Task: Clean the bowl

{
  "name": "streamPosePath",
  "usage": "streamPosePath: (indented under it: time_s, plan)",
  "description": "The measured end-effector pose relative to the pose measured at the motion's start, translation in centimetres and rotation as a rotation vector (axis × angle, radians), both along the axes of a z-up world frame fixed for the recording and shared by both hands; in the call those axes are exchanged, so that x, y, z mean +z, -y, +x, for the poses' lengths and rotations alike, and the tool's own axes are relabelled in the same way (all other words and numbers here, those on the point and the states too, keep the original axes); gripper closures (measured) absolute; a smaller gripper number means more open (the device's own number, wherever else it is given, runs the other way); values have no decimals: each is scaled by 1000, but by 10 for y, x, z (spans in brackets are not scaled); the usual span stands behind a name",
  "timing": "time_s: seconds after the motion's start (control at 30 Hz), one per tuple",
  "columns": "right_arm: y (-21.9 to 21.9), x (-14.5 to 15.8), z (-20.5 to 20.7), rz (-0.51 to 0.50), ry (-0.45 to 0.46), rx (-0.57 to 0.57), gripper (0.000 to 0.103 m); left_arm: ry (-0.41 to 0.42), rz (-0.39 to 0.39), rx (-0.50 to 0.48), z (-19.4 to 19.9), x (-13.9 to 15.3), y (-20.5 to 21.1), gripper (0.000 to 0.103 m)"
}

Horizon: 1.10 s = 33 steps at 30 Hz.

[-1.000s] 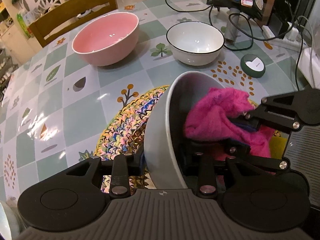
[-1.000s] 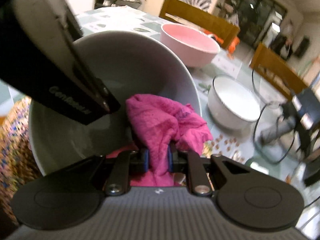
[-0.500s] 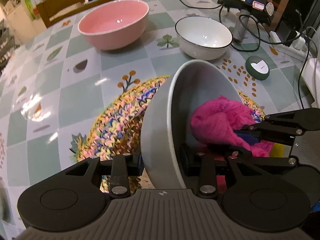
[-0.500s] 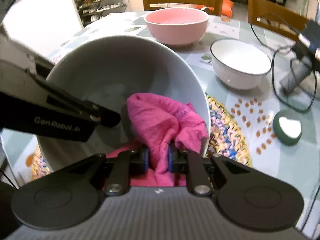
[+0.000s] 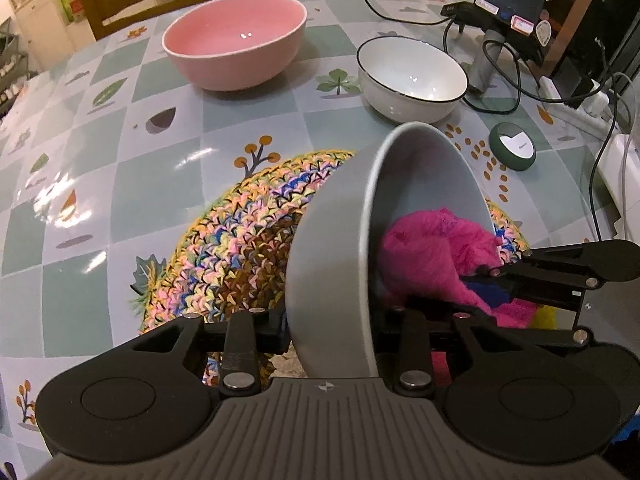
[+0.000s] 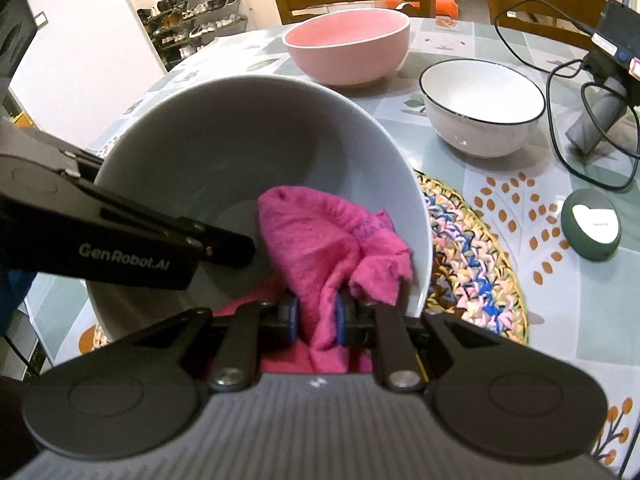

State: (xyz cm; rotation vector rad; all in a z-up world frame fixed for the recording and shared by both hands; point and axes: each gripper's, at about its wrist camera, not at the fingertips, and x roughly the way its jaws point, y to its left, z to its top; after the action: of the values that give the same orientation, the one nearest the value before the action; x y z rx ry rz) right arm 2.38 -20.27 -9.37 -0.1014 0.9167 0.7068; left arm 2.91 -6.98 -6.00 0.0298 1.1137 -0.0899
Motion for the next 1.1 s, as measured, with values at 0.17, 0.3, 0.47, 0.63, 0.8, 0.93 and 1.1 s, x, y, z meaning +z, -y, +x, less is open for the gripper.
streamPosePath:
  time_s: [0.17,0.3,0.47,0.63,0.8,0.93,1.1]
  plan:
    - [-6,-1,3,7,11,34,85,46,50,-17,0,10,3,76]
    - [-7,2,4,53,-5,48,86,76,83,-35,3,17,5,80]
    - [-6,3,5,103,-27,57,86,84,121,-61,7,17,8,80]
    - [-6,0,3,48,-19,61,86,76,121,-68,9,15,8,79]
    - [-6,-2,-1,-32,29,58,85,77,125,-87,8,15,9,79]
    - [-11,0,-8,-110,115,67,85,86,143,-109,6,15,12,79]
    - [-17,0,-16,-197,251,85,85,85,144,-118,5,16,13,79]
